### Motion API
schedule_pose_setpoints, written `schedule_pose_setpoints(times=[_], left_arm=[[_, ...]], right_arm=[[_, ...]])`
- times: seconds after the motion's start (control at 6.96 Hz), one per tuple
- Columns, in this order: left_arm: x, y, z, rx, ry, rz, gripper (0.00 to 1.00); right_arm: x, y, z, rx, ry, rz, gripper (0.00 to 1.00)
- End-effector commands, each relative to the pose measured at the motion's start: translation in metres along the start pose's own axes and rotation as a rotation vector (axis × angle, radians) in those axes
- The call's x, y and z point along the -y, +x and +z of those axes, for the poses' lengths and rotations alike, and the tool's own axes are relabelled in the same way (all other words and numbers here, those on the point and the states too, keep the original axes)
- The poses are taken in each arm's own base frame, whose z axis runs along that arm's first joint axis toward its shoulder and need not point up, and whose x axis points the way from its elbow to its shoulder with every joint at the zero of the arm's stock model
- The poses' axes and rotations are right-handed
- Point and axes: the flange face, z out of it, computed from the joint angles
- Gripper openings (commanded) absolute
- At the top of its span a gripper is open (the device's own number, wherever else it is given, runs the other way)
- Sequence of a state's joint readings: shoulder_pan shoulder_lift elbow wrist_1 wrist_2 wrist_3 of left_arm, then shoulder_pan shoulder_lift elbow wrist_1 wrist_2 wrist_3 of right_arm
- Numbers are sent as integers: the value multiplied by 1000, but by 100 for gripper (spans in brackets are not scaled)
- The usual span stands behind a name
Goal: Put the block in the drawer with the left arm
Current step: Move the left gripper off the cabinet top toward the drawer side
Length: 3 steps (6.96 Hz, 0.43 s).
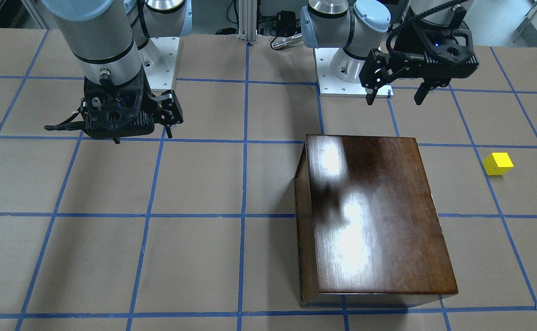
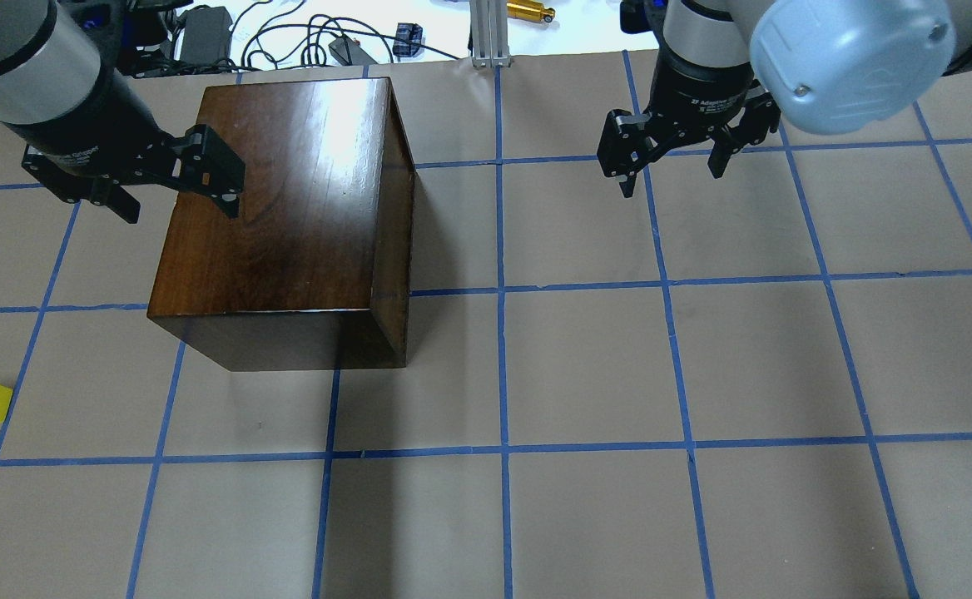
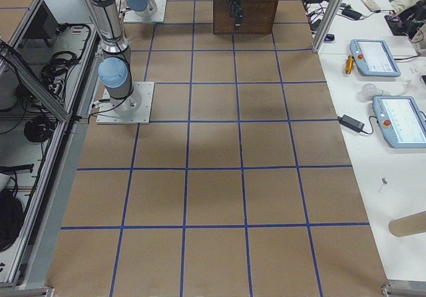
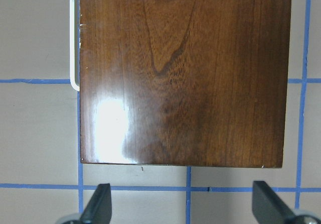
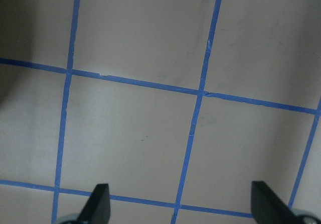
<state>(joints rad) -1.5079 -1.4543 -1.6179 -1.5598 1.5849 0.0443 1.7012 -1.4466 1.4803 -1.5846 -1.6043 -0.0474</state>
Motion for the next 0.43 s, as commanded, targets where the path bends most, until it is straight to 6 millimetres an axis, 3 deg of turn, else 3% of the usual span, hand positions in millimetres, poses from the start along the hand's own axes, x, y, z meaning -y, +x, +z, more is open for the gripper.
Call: schedule_pose_setpoints(times=[0.0, 0.29], left_arm=[[1, 0, 0, -3, 0, -1, 100], [2, 0, 1, -2, -4, -4, 100]], right_arm=[[0, 0, 0, 0, 0, 0, 100], [0, 0, 0, 0, 0, 0, 100]])
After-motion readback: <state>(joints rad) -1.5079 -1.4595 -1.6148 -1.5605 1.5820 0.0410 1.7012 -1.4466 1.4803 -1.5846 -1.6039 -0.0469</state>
